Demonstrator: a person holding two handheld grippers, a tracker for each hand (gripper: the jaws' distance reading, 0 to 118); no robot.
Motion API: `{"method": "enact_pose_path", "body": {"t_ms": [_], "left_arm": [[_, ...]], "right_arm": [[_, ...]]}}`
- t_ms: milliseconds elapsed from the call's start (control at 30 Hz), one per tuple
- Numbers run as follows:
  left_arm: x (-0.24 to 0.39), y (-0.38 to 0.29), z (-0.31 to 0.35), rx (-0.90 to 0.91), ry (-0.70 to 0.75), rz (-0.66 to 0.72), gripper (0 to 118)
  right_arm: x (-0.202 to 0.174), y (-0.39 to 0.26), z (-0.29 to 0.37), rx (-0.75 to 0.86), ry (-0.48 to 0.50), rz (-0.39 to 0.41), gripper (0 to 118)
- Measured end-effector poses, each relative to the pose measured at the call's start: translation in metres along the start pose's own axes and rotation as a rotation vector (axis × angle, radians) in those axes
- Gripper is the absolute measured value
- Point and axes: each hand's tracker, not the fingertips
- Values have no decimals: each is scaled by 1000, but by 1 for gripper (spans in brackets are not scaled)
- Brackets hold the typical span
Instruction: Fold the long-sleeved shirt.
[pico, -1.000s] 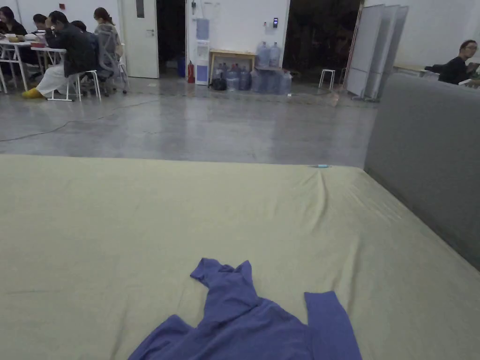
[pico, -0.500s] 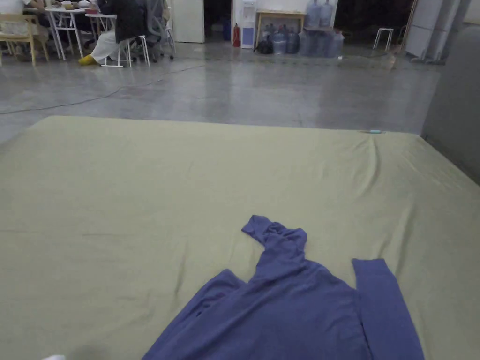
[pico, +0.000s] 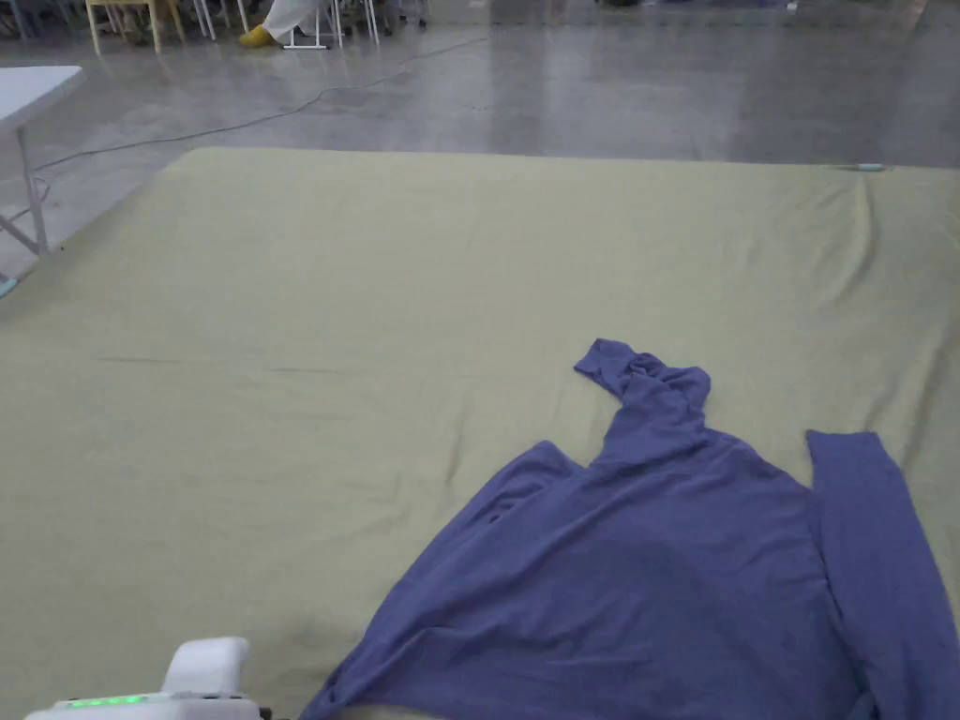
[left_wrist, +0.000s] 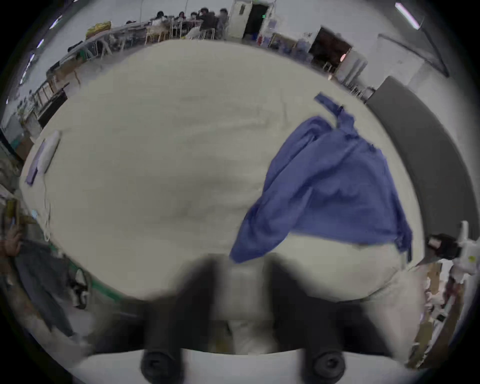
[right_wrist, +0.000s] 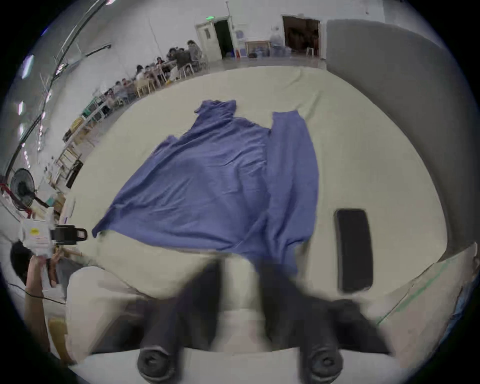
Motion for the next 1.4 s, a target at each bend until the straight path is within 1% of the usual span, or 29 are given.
{"method": "enact_pose_path", "body": {"t_ms": [33,100,133,167,200,233,333,400,433,467,533,567,600,633,667,733,767,833,900,967,1100,1167,1200,1233,1267,1300,1333,1367,1400], "left_arm": [[-1,1,-2,-28,23,-14,0],[1,5,-3,-9,-12,3,0],[1,11,-1,13,-26,28,7],[0,17,1,48,-42,39,60],[0,25,1,65,-42,30,104],[4,25,-6,57,-34,17,117],[15,40,-19,58,-56,-35,115],[31,30,-46,-17,-32,-77,110],[36,27,-57,-40,-14,-96,97],[40,24,-64,-47,8,-113,59],[38,32,-63,-64,59,-142,34],[38,29,-59,-25,141,-174,6],[37,31,-51,-23,108,-157,0],[33,34,-42,-15,55,-134,0],[31,36,-38,-18,58,-126,0],[25,40,-30,-30,-66,-50,0],[24,43,-27,-25,-76,-37,0],[24,46,-18,-7,-31,-76,0],[28,47,-12,1,-40,-80,0],[29,52,-8,-9,-78,-63,0],[34,58,-2,5,-88,-63,0],[30,61,-1,10,-94,-50,0],[30,63,-1,10,-98,-44,0],[30,63,-1,10,-96,-42,0],[30,64,-2,8,-94,-38,0],[27,64,-3,6,-95,-33,0],[27,65,-3,4,-103,-26,0],[28,65,-4,4,-105,-24,0],[29,65,-5,4,-105,-24,0]], "right_arm": [[-5,-3,-2,-10,13,16,0],[-9,-4,-9,-37,54,67,0],[-10,-3,-9,-29,46,68,0],[-11,0,-10,-30,45,81,0],[-12,4,-8,-33,40,94,0],[-11,8,-9,-32,35,96,0],[-5,18,-12,-32,23,77,0],[-2,23,-16,-35,22,53,0],[-2,25,-19,-38,23,46,0],[-2,26,-21,-41,23,43,0],[-2,33,-29,-56,12,45,0],[-2,38,-32,-63,9,49,0],[-2,45,-36,-71,6,55,0],[0,57,-42,-76,4,58,0],[0,70,-48,-78,2,64,0],[-2,111,-61,-51,1,109,0],[-4,133,-68,-17,-1,133,15],[-10,187,-90,38,33,166,92],[-15,238,-125,45,73,207,110],[-19,277,-172,-3,52,242,117],[-19,321,-265,-193,-84,300,117],[-16,325,-291,-243,-105,270,116],[-15,327,-299,-255,-125,268,110],[-15,326,-303,-248,-123,259,94],[-14,322,-305,-263,-118,248,65],[-13,317,-308,-306,-107,226,64],[-14,310,-303,-283,-110,218,53],[-18,309,-292,-216,-130,250,15],[-24,303,-284,-240,-103,283,0]]}}
